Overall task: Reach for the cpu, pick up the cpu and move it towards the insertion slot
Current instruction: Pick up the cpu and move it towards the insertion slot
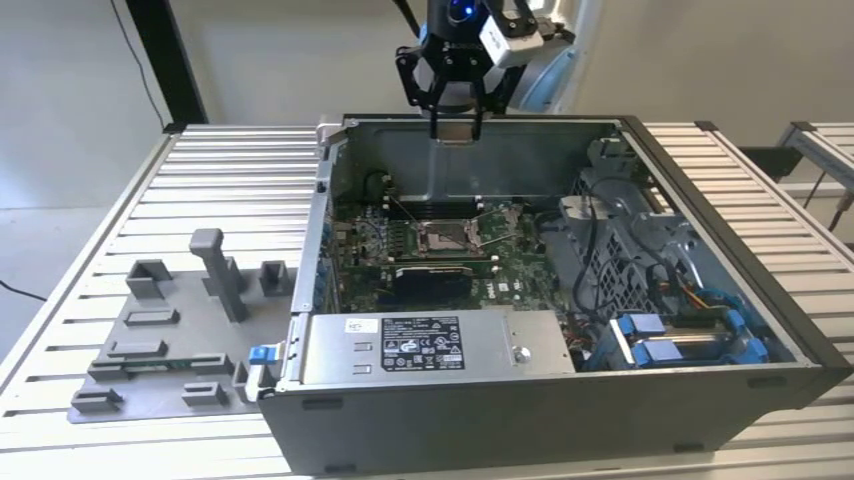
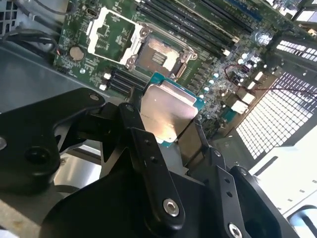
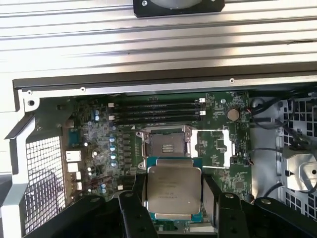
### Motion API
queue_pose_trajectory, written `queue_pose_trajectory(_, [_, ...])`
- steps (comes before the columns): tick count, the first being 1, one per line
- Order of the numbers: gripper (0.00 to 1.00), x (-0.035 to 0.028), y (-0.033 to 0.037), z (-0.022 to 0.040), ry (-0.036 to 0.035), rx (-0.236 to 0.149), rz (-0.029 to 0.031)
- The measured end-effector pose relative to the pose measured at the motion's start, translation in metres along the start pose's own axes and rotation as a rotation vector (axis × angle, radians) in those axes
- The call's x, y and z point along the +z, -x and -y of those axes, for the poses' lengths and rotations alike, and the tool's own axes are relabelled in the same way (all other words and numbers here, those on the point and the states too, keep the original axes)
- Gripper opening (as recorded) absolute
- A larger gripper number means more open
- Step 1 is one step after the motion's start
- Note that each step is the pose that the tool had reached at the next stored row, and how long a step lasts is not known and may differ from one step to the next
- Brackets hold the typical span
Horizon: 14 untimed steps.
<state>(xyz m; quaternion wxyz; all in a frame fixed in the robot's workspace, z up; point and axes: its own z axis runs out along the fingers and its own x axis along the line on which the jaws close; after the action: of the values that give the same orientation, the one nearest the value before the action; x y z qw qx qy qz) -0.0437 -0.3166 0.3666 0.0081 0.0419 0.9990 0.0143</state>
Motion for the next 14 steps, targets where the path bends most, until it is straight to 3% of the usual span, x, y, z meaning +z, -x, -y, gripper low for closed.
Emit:
queue_pose_trajectory(7, [0.00, 0.0023, -0.0001, 0.0000, -0.0001, 0.000, -0.0003])
queue_pose_trajectory(12, [0.00, 0.0036, -0.0001, 0.0001, -0.0011, 0.000, -0.0122])
queue_pose_trajectory(14, [0.00, 0.0036, -0.0002, 0.0001, -0.0015, 0.001, -0.0134])
